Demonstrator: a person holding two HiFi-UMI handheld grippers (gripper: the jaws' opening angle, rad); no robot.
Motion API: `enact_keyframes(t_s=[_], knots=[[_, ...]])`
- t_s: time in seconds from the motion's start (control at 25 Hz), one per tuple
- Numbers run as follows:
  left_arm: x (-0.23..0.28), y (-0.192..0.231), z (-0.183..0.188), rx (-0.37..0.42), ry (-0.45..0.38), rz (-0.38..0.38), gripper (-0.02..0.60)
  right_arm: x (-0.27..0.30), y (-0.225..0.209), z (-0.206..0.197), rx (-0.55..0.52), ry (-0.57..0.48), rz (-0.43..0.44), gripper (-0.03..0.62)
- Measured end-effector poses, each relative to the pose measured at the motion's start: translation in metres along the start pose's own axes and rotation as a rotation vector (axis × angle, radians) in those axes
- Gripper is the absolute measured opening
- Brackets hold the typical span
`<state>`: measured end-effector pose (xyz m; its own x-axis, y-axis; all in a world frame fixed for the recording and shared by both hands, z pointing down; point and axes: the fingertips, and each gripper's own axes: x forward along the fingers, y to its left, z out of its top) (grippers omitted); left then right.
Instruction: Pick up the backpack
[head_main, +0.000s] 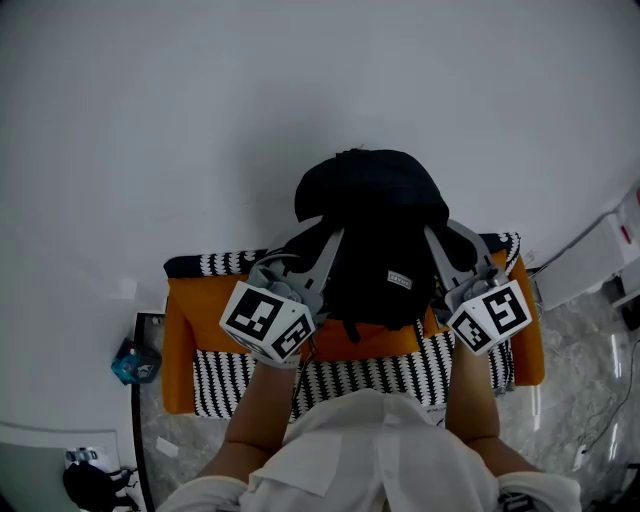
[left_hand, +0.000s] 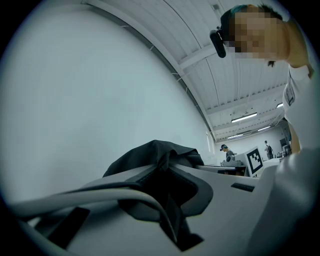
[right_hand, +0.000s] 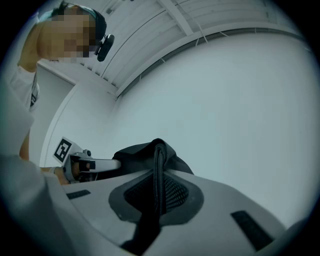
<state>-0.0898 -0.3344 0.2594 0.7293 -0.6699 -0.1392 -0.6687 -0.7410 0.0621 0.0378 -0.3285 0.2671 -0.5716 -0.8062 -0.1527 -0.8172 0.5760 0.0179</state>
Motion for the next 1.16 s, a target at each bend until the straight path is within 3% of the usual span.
enact_keyframes(t_s=[1.16], knots=[[-0.007, -0.001, -0.015, -0.027, 0.014, -0.004, 0.052, -0.003, 0.004, -0.015, 0.005, 0.015, 0.007, 0.034]])
